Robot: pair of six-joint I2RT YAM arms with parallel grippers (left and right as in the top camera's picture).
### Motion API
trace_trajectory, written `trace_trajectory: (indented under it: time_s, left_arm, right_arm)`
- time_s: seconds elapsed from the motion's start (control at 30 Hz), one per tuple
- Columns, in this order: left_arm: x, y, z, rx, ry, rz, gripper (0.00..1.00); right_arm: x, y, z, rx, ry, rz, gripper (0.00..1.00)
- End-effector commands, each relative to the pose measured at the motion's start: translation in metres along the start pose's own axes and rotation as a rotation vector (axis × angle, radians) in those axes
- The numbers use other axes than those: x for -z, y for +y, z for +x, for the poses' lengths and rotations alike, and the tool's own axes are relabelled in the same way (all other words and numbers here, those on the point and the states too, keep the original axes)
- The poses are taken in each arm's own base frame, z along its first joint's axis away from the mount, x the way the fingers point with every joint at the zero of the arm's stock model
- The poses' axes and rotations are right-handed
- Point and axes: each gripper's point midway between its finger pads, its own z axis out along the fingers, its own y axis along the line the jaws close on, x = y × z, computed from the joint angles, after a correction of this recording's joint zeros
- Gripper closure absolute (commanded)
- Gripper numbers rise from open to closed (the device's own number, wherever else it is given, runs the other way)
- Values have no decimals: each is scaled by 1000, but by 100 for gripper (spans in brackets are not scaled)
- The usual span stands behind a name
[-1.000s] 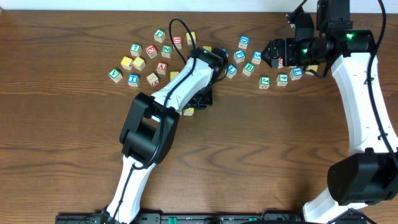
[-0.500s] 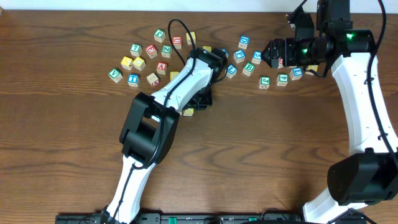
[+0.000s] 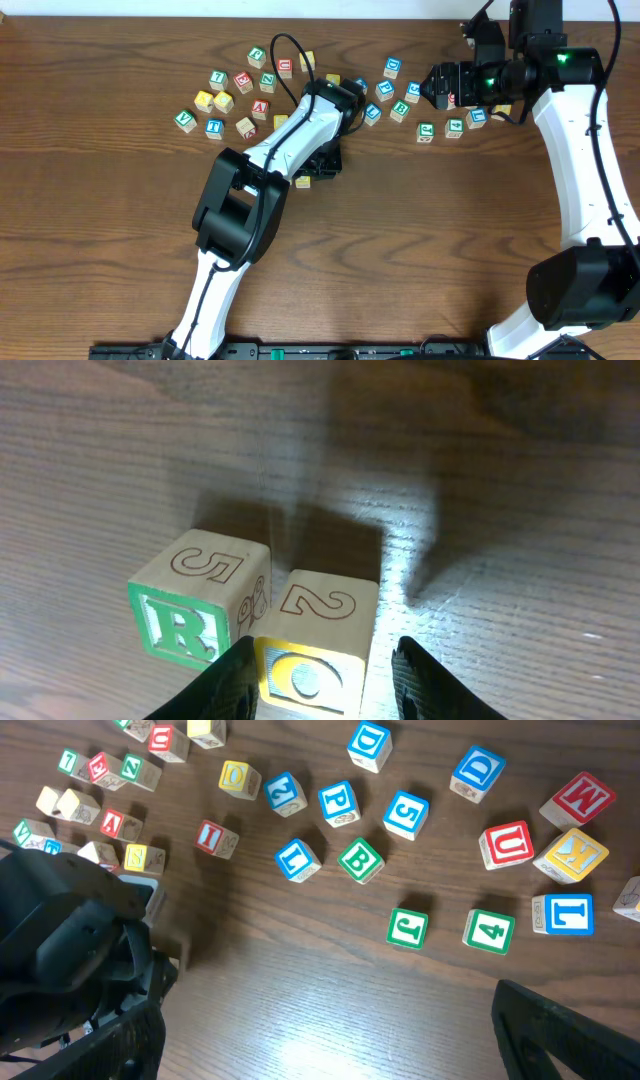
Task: Spell out ROBOT
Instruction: 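Carry the yellow O block and place it right of the R block, then release the O block and raise the left arm away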
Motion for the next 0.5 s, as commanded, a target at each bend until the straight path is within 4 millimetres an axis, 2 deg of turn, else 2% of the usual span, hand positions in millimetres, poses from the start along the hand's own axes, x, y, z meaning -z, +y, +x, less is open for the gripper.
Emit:
trace_trajectory:
  time_s: [0.0, 0.2, 0.47]
  left_arm:
    - [6, 3, -2, 13, -14, 11, 57]
    - [32, 4, -7, 13, -78, 56, 57]
    - [94, 19, -15, -8, -227, 146, 57]
  right_arm:
    - [4, 1, -6, 7, -16, -6, 1]
    - [4, 1, -6, 7, -16, -6, 1]
    - [4, 1, -6, 7, -16, -6, 1]
